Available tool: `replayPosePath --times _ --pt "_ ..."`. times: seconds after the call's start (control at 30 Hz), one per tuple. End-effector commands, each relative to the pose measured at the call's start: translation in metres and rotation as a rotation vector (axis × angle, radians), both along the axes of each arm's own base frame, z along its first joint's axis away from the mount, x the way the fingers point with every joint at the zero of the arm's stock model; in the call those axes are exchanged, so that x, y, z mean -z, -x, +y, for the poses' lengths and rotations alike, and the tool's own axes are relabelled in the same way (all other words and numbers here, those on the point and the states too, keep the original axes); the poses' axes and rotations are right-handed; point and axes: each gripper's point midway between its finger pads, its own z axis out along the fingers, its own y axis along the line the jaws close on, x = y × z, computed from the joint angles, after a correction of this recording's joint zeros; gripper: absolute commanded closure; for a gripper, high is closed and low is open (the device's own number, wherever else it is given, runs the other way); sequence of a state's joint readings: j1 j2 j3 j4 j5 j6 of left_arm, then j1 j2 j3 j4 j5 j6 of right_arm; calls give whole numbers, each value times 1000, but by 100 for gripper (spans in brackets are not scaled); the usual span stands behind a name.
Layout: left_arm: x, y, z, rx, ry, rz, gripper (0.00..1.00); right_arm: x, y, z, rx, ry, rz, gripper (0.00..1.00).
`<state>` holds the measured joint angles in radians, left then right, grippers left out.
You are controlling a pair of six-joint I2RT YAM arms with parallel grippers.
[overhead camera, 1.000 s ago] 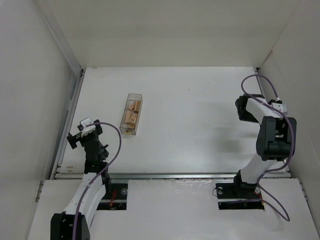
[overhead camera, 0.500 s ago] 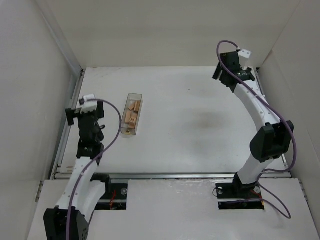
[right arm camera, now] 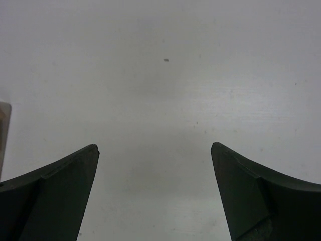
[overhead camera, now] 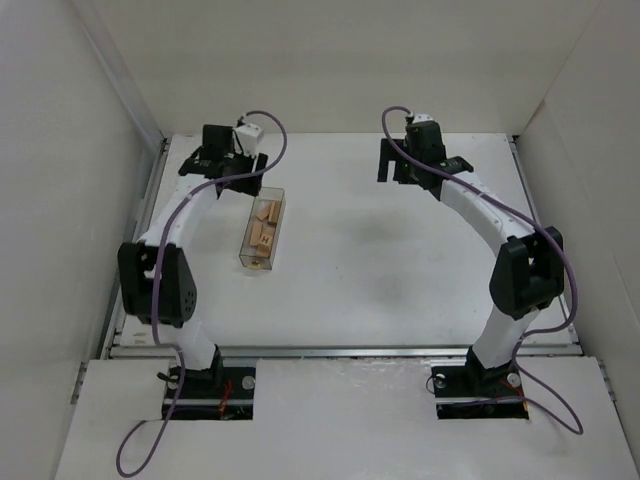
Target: Build the wood block tower
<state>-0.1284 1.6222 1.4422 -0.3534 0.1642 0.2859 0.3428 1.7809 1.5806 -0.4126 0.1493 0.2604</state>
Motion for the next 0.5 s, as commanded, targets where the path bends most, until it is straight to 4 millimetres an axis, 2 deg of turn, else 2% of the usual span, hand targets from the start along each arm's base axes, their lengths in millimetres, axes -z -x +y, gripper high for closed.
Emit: replayPosePath --times 0.0,0.03,0.07,0.1,0.13,0.2,0.23,0.27,0.3,0.47 --pt "37 21 -31 81 71 228 39 -15 10 0 13 -35 -56 1" --pt "42 22 -37 82 77 244 42 -14 14 1 9 -49 -49 1" --pt "42 16 -38 83 79 228 42 -2 18 1 0 -48 -26 1" --pt "49 15 -38 62 68 236 42 0 23 5 -4 -53 -19 1" --pt "63 12 -33 14 30 255 44 7 25 2 10 -50 -6 1" --pt "76 10 -24 -48 4 281 52 16 32 5 7 -49 17 1" --pt "91 11 -19 -68 -23 312 55 12 33 4 7 -52 9 1" --pt "96 7 -13 -108 -45 308 58 17 33 2 14 -46 11 1" --pt "109 10 -6 -138 -71 336 62 22 37 6 6 -41 23 1" --pt "130 12 7 -209 -121 344 64 22 38 8 4 -36 21 1"
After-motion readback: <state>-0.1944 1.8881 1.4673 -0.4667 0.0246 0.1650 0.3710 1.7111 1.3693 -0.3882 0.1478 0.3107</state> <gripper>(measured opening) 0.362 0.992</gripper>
